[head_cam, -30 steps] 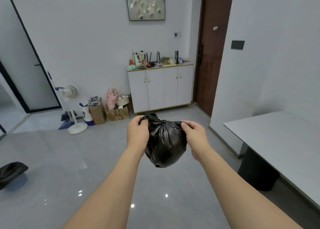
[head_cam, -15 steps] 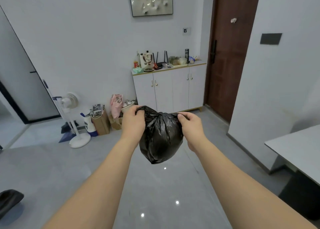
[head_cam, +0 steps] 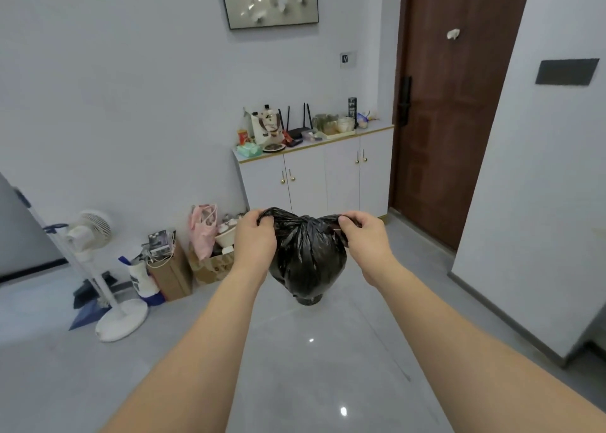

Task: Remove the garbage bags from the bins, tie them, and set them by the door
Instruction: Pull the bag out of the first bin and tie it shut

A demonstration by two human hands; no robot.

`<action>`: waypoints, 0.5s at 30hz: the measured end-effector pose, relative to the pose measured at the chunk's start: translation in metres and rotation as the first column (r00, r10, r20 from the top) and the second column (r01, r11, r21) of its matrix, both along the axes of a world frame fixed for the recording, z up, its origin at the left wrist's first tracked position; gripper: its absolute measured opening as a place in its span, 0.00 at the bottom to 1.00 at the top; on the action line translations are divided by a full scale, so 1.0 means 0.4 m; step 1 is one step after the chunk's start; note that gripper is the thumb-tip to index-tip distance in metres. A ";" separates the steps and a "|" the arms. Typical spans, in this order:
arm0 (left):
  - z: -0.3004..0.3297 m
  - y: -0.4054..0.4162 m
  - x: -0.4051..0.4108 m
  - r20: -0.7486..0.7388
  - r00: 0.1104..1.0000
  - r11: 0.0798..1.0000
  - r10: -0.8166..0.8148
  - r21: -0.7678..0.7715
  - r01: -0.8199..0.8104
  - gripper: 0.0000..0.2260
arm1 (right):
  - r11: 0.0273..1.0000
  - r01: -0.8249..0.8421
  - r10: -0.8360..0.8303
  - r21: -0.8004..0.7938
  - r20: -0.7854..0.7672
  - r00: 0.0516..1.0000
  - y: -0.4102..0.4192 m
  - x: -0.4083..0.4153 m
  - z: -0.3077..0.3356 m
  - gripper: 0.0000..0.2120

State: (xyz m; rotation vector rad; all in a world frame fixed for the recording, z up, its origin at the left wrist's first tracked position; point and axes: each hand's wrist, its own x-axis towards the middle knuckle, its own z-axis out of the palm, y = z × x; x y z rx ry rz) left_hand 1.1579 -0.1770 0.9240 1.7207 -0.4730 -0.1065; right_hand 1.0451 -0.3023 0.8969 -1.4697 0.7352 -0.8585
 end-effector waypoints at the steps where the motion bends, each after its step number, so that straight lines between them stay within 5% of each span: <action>1: -0.009 -0.034 0.051 -0.007 1.000 1.000 0.003 0.019 -0.003 0.08 | 1.000 0.012 -0.012 -0.005 0.000 1.000 -0.031 0.047 -0.002 0.08; 15: -0.065 -0.585 0.589 -0.026 0.991 0.987 -0.130 0.096 0.132 0.09 | 0.995 0.088 -0.090 0.042 0.032 0.995 -0.522 0.523 -0.042 0.09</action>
